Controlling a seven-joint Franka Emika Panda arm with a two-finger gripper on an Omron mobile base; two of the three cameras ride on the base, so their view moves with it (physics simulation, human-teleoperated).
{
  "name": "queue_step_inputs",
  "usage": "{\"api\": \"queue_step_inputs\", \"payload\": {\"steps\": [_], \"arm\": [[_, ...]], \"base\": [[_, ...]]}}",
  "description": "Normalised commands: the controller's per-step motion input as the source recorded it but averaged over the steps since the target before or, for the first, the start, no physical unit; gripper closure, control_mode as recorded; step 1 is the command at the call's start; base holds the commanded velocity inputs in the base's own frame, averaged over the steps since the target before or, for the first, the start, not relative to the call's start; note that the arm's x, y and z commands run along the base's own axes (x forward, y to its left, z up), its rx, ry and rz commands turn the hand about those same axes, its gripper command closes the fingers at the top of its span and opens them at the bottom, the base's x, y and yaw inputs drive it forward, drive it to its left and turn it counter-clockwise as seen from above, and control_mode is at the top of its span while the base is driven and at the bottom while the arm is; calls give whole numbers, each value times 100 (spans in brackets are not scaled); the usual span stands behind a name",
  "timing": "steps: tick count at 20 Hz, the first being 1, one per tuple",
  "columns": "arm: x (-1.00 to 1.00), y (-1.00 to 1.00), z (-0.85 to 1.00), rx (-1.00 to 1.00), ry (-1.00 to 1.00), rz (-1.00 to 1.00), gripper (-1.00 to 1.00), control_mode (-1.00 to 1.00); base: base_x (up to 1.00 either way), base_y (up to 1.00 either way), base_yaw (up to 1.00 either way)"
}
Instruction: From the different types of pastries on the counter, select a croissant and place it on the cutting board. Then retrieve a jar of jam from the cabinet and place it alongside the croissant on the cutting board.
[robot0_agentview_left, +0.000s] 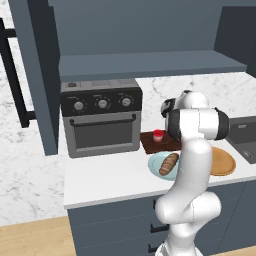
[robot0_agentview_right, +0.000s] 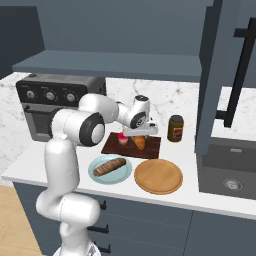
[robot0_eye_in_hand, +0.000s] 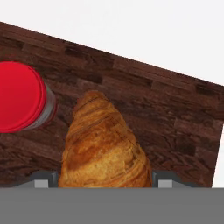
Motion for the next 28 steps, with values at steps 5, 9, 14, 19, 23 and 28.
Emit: {"api": "queue_step_inputs", "payload": {"steps": [5,9,14,19,23,28], "arm": [[41,0,-15,0,0,0,100,-100],[38,0,-25,0,1,0,100,-100],[32,0,-25,0,2,0,100,-100],[29,4,-27,0,3,0,-100,-100],[26,7,-22,0,4,0,-100,-100],[6,0,-1,0,1,0,-100,-100]], "base": [[0,0,0],[0,0,0],[0,0,0],[0,0,0],[0,0,0],[0,0,0]]}}
